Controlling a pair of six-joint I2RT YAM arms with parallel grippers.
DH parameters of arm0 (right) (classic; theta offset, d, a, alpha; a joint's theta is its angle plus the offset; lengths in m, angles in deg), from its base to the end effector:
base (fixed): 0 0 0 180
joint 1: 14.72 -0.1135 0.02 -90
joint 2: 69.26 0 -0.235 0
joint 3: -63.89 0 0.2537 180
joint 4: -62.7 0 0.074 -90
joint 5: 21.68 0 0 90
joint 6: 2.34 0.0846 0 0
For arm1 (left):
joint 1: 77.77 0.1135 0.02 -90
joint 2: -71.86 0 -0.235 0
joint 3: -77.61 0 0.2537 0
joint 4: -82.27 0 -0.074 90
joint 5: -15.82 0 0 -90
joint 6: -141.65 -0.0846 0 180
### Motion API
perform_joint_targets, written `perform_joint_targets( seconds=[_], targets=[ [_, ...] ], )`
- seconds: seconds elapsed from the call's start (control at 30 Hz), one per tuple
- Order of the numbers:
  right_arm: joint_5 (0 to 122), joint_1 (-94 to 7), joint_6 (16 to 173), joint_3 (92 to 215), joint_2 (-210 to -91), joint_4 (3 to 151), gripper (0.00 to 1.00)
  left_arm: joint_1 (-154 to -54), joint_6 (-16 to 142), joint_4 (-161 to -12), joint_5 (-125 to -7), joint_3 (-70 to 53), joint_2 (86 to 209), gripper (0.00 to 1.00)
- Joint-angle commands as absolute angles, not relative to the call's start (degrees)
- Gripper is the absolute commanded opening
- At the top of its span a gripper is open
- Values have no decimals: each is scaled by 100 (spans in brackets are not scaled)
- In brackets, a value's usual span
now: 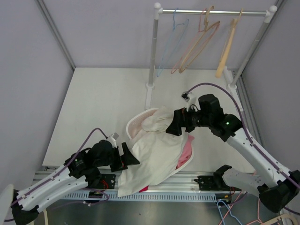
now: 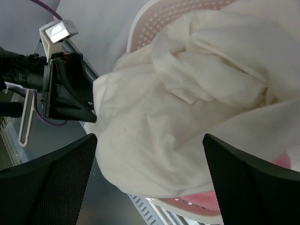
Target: Remove the t-shirt from the hanger
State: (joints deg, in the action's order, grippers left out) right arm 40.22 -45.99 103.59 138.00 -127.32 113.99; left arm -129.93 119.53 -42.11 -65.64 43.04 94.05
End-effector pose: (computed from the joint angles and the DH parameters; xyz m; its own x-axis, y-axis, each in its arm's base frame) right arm 0.2023 0.1695 0.2973 -0.6902 -0.1359 -0.7108 -0.6211 0.6152 0.4855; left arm 0.0913 -0.1381 0.1486 -0.9432 -0.2791 -0.1801 -0.0703 0.6975 -0.7132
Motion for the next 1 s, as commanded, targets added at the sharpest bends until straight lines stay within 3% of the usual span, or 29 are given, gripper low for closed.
perform_joint_targets(
  seconds=[0.0,0.3,0.5,0.53,0.57,0.63,0.67,0.73,0.97],
  targets=[
    [4327,-5180,10550,13682,-13051,10751,100,-13007,12346,-4317,-5898,4432,9164,99],
    [5214,-6042,10682,13322,-14053,10846,99,-13015,12653,-5556,-5326,5039,8663,99],
    [5698,-6596,10814,13023,-14493,11128,98,-13024,12225,-4794,-5835,4372,8407,99],
    [5681,-6701,10831,12918,-14563,11015,93,-13024,12118,-4679,-5914,4040,8433,100],
    [5550,-6737,10875,12865,-14633,10918,78,-13024,12030,-4513,-6019,3941,8486,99],
    [5364,-6798,10911,12838,-14853,10654,59,-13024,11793,-4441,-6056,3756,8723,100],
    [5182,-6833,10937,12864,-14897,10558,29,-13024,11731,-4432,-6038,3521,8811,99],
    [4857,-6842,10937,13004,-14968,10347,0,-13024,11582,-4449,-5985,3335,9039,100],
    [4609,-6676,11033,14128,-14547,10354,0,-13024,11125,-4151,-6292,2737,9242,99]
  ],
)
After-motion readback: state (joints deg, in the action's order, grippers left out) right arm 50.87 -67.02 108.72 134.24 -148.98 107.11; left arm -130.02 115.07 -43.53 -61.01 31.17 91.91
